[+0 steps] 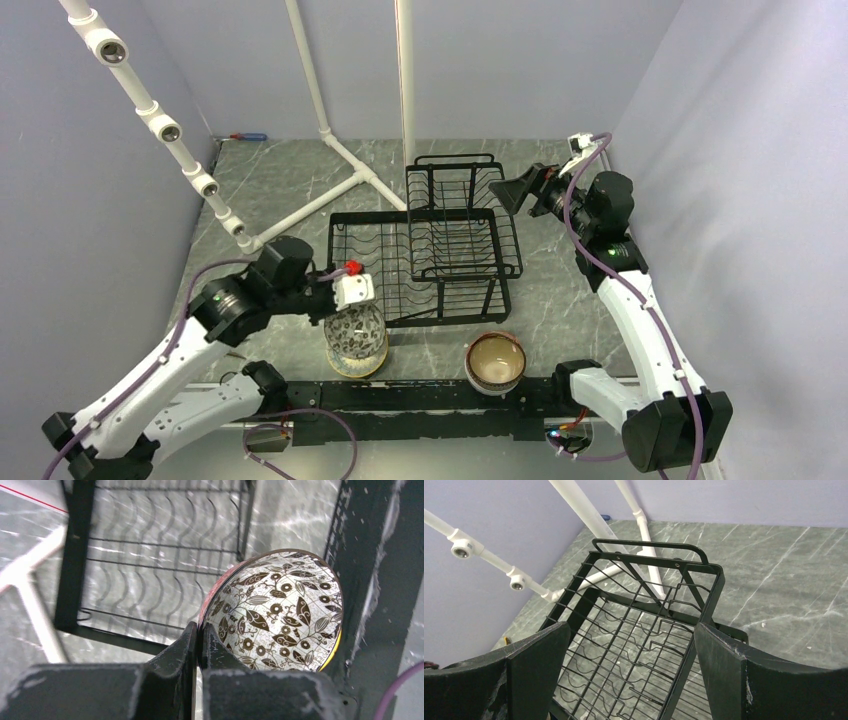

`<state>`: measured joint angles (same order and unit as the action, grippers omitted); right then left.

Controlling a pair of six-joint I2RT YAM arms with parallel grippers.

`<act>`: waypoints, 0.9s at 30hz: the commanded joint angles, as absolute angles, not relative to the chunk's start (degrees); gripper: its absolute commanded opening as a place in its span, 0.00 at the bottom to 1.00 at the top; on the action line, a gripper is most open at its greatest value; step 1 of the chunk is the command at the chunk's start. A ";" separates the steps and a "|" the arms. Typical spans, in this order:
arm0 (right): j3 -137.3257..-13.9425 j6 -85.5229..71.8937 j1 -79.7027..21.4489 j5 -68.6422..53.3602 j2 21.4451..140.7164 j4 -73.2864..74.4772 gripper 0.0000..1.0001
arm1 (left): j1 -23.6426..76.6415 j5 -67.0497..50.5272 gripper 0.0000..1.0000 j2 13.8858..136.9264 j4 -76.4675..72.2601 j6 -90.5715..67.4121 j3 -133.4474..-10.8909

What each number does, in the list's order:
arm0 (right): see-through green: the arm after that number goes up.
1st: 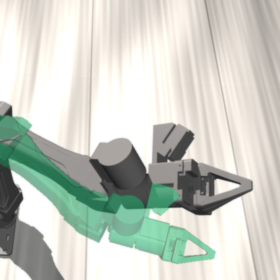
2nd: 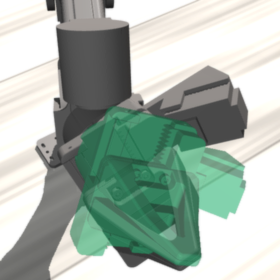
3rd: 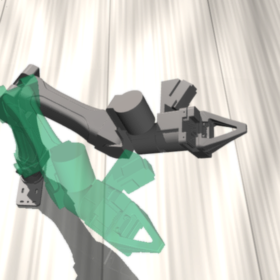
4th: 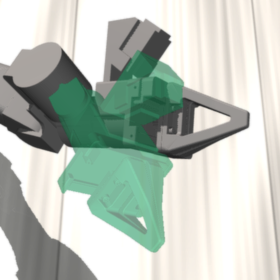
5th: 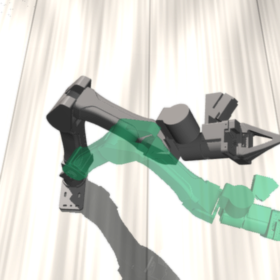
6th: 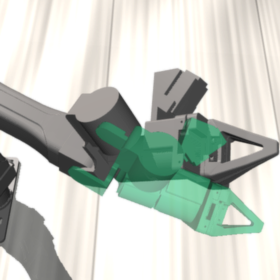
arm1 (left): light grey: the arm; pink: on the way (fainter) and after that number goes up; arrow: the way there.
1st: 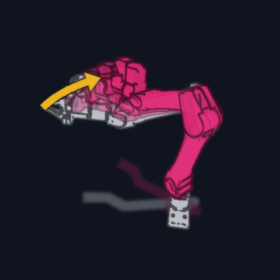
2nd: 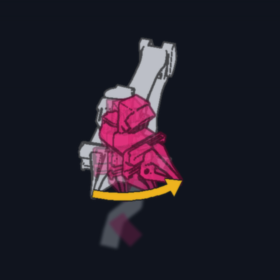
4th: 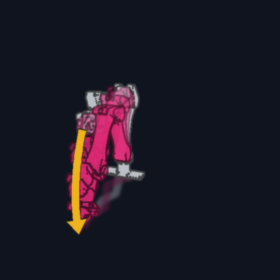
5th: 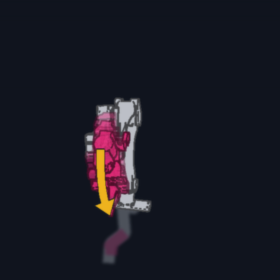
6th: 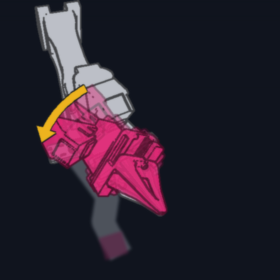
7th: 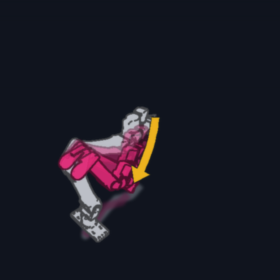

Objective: Load the bowls into the dish rack
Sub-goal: Pick up the bowl from the center of the board, then place the bowl in the dish rack.

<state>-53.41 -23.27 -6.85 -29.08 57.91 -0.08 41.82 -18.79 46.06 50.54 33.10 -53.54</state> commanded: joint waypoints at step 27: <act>-56.88 -34.19 -10.95 -48.95 60.56 -15.99 1.00 | 41.93 -4.87 0.03 62.82 13.73 27.35 -79.97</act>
